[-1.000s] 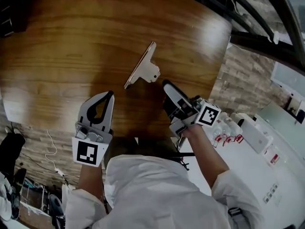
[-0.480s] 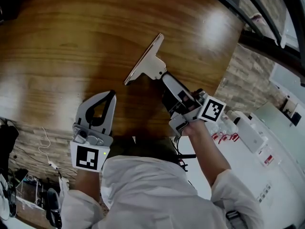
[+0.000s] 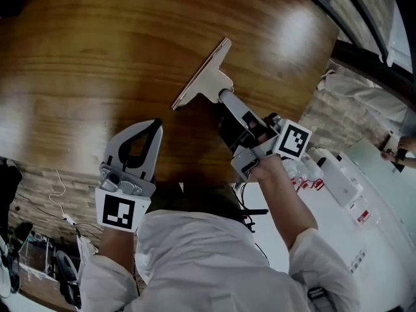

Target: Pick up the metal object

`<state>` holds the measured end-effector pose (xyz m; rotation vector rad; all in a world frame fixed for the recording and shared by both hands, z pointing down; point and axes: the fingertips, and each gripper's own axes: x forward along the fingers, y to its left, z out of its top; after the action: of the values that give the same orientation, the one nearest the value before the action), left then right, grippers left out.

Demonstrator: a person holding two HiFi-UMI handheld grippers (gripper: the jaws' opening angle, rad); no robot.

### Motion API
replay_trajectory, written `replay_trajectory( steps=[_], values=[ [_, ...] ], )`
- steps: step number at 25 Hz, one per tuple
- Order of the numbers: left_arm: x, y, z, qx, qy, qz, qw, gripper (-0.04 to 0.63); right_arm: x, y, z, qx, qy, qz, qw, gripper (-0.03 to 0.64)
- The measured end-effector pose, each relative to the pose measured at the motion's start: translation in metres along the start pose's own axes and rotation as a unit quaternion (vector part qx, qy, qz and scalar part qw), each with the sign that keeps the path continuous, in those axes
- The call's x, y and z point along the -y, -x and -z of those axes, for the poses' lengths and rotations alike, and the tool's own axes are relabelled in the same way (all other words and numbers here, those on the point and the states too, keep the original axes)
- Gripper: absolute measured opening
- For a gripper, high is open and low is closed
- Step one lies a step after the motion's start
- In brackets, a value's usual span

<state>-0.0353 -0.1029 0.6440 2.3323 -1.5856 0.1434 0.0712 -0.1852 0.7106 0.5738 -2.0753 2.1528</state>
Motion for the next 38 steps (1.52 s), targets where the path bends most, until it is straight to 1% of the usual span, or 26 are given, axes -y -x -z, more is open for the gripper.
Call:
replay_trajectory(
  steps=[7, 11, 14, 17, 18, 20, 21, 22, 25, 29, 31, 34, 38],
  values=[
    [0.001, 0.002, -0.005, 0.003, 0.001, 0.005, 1.0, 0.008, -0.004, 0.0, -0.001, 0.005, 0.017, 0.008, 1.0, 0.035],
    [0.003, 0.008, -0.017, 0.002, 0.006, 0.014, 0.9999, 0.008, -0.018, 0.008, -0.001, 0.017, 0.026, -0.001, 1.0, 0.032],
    [-0.003, 0.014, -0.026, -0.006, 0.024, 0.012, 0.9996, 0.008, -0.042, 0.012, -0.003, 0.031, 0.051, -0.014, 0.998, 0.032],
    [-0.005, 0.023, -0.044, -0.011, 0.04, 0.004, 0.9991, 0.008, -0.071, 0.023, -0.004, 0.045, 0.083, -0.022, 0.995, 0.032],
    [-0.005, 0.025, -0.052, -0.012, 0.053, -0.002, 0.9985, 0.008, -0.082, 0.028, -0.005, 0.052, 0.094, -0.024, 0.994, 0.032],
    [-0.013, 0.026, -0.077, 0.006, 0.081, -0.021, 0.9965, 0.008, -0.107, 0.037, -0.009, 0.069, 0.125, -0.033, 0.989, 0.031],
    [-0.018, 0.027, -0.092, 0.019, 0.084, -0.027, 0.996, 0.008, -0.121, 0.039, -0.011, 0.081, 0.141, -0.041, 0.986, 0.032],
    [-0.022, 0.028, -0.105, 0.029, 0.077, -0.027, 0.9962, 0.008, -0.135, 0.042, -0.013, 0.095, 0.158, -0.05, 0.982, 0.032],
    [-0.025, 0.035, -0.139, 0.041, 0.055, -0.022, 0.9974, 0.008, -0.175, 0.056, -0.016, 0.134, 0.204, -0.068, 0.967, 0.031],
    [-0.01, 0.048, -0.185, 0.048, 0.046, -0.012, 0.9977, 0.008, -0.221, 0.093, -0.011, 0.183, 0.244, -0.062, 0.95, 0.031],
    [-0.003, 0.052, -0.214, 0.061, 0.033, -0.002, 0.9976, 0.008, -0.254, 0.109, -0.012, 0.21, 0.279, -0.076, 0.934, 0.031],
    [0.004, 0.054, -0.265, 0.091, 0.003, 0.014, 0.9957, 0.008, -0.299, 0.13, -0.022, 0.256, 0.317, -0.095, 0.908, 0.031],
    [0.013, 0.064, -0.326, 0.119, -0.015, 0.025, 0.9924, 0.008, -0.357, 0.156, -0.026, 0.291, 0.373, -0.104, 0.875, 0.031]
  ],
)
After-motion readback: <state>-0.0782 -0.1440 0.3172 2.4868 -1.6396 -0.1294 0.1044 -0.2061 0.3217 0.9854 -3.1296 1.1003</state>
